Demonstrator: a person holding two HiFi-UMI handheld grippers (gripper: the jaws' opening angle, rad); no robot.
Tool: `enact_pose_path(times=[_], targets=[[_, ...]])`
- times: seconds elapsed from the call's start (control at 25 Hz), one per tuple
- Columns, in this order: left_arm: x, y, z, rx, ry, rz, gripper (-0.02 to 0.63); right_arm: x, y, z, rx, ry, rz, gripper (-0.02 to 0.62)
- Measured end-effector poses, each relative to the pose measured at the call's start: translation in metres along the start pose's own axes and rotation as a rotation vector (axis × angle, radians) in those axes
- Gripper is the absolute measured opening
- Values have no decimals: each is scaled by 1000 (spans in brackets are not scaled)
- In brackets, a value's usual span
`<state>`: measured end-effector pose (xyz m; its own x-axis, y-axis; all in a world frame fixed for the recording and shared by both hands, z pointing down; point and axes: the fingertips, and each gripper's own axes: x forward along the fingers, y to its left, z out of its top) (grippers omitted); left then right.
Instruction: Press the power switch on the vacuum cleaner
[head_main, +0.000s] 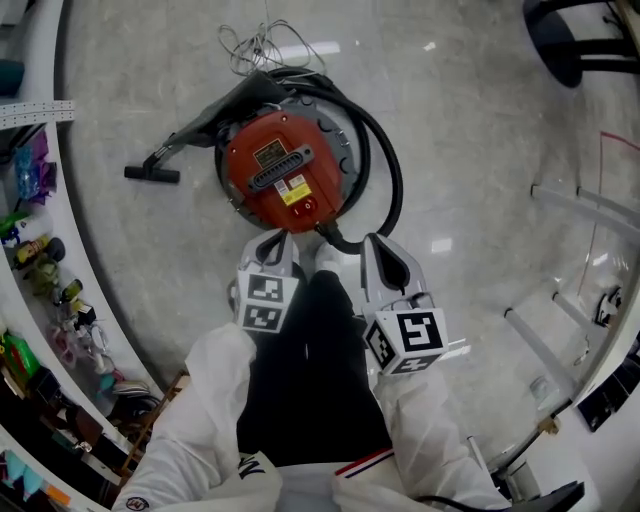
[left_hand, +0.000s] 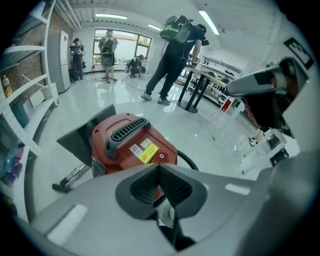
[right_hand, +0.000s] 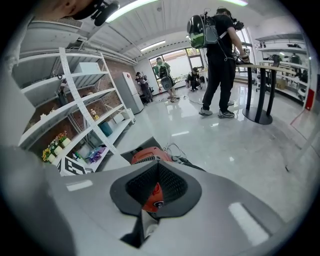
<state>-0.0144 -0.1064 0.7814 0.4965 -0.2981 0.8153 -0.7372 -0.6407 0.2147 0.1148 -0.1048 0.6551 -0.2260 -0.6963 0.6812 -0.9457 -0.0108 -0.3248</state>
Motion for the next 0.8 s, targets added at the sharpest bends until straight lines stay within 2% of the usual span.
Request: enact_pose_path(times=[0.16,0.32,0.52,0.8], targets=[[-20,-8,15,-1,-28,1,0,-17,-1,17,1,-12,-8,0],[-50,0,39,-22,-67,43,0,-34,9,43,-23,-37,-1,0],[-111,11,77,-45,-141,105,0,-61,28,78,-47,-68,27,0],[-191,31,144,-28,-269,186,0,-100,53,139,-118,-133,51,0]])
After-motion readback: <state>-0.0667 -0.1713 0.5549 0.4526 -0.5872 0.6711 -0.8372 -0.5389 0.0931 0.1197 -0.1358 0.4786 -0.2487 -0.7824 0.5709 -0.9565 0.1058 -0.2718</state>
